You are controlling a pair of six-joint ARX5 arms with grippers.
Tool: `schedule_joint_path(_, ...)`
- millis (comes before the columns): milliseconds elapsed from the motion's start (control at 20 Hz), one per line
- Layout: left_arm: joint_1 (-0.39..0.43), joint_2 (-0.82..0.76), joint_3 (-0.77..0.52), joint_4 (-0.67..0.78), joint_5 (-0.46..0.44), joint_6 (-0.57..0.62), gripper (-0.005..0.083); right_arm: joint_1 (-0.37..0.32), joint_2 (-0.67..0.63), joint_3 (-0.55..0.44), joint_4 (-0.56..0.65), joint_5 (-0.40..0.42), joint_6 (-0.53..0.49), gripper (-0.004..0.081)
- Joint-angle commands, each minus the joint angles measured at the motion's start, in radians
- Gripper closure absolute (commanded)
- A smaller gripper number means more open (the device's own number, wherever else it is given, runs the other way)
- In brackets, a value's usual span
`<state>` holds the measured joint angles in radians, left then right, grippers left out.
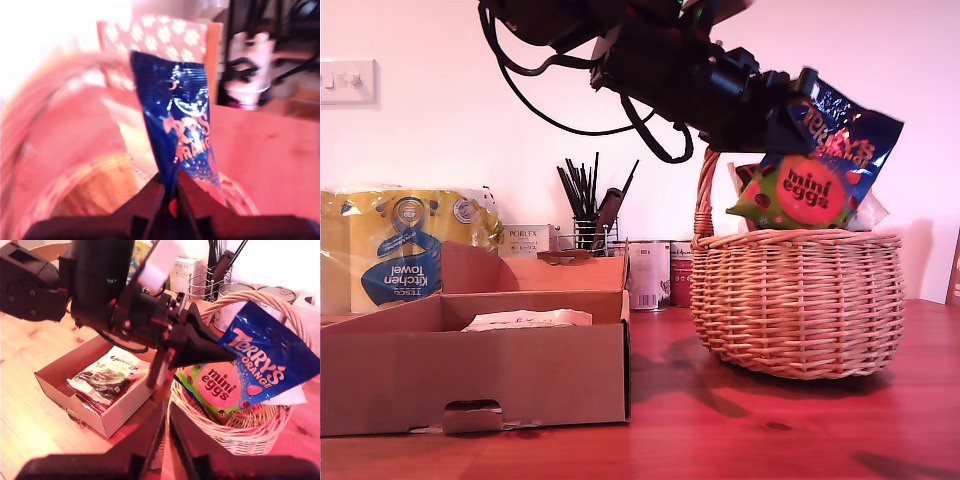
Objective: Move the bags of Easter eggs from the cardboard box on the left into the woven basket on the right side.
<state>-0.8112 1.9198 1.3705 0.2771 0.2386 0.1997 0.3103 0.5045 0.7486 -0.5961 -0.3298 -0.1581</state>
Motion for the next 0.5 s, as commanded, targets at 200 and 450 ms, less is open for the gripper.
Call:
schedule_joint_path(200, 0.018, 0.012, 0.004, -0.042, -0.045, 0.044, 0.0794, 0.008, 0.003, -0.022, 0.005, 0.0, -0.004, 0.0783)
schedule_joint_path(450, 0.023, 0.012, 0.004, -0.087, -0.049, 0.042, 0.0484, 0.008, 0.003, -0.022, 0.005, 0.0, -0.003, 0.0783)
